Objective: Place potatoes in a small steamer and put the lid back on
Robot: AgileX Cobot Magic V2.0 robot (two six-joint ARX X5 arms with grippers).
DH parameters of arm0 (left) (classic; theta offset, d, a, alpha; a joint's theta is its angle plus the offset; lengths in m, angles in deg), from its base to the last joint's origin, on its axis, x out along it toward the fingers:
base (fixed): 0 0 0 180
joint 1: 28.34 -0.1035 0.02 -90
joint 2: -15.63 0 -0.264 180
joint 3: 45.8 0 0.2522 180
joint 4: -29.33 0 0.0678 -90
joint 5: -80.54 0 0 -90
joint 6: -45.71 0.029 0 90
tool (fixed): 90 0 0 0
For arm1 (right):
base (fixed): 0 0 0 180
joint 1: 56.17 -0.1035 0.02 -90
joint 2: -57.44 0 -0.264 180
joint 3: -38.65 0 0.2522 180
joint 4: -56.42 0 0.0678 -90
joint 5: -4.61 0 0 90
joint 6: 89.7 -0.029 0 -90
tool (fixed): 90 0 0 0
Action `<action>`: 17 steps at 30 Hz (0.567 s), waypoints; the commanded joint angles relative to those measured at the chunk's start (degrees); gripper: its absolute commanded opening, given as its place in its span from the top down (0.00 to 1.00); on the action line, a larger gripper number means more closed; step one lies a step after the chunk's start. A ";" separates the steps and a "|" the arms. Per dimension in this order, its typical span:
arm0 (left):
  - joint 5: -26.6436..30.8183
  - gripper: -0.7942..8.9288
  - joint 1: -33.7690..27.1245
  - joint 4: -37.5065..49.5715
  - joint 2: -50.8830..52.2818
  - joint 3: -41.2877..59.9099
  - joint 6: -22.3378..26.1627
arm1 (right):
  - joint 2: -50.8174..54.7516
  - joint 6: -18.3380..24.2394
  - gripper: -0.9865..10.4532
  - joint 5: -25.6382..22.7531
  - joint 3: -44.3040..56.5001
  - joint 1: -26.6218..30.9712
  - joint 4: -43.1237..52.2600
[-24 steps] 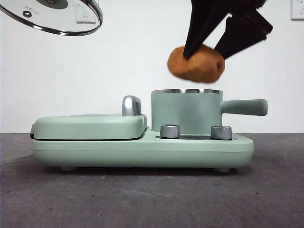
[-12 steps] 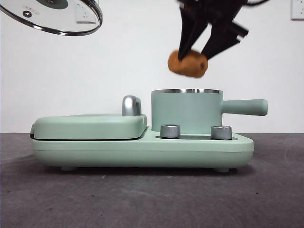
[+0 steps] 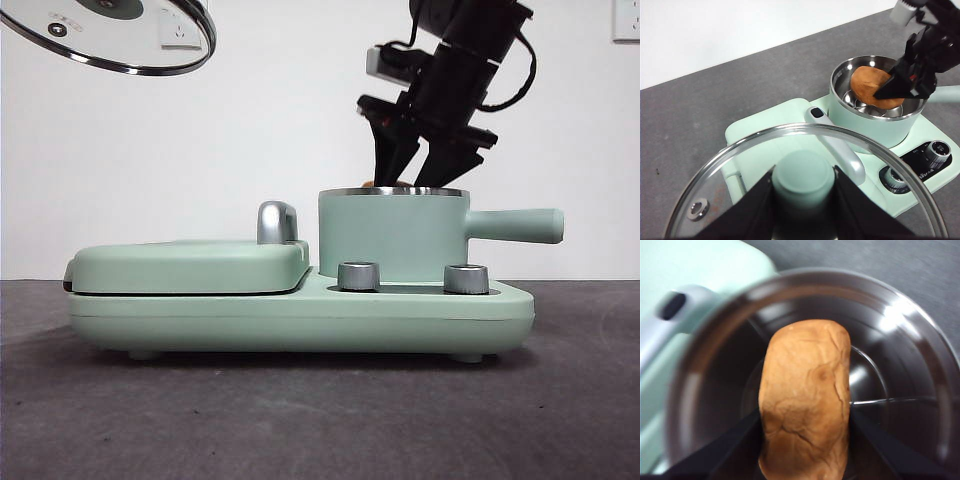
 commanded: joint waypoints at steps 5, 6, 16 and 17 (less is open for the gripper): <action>0.13 0.91 0.11 1.55 -0.31 -0.94 -0.04 | -2.16 2.14 0.61 -0.63 -1.42 -0.31 0.52; 0.13 0.91 0.11 1.53 -0.31 -0.94 -0.04 | -2.14 2.12 0.59 -0.57 -1.44 -0.31 0.52; 0.11 0.91 0.11 1.16 -0.59 -0.94 -0.81 | 19.30 -0.20 0.64 1.11 5.64 0.76 0.46; 0.11 0.91 0.11 1.16 -0.83 -0.94 -0.98 | 23.12 -0.22 0.64 1.09 10.45 1.36 2.75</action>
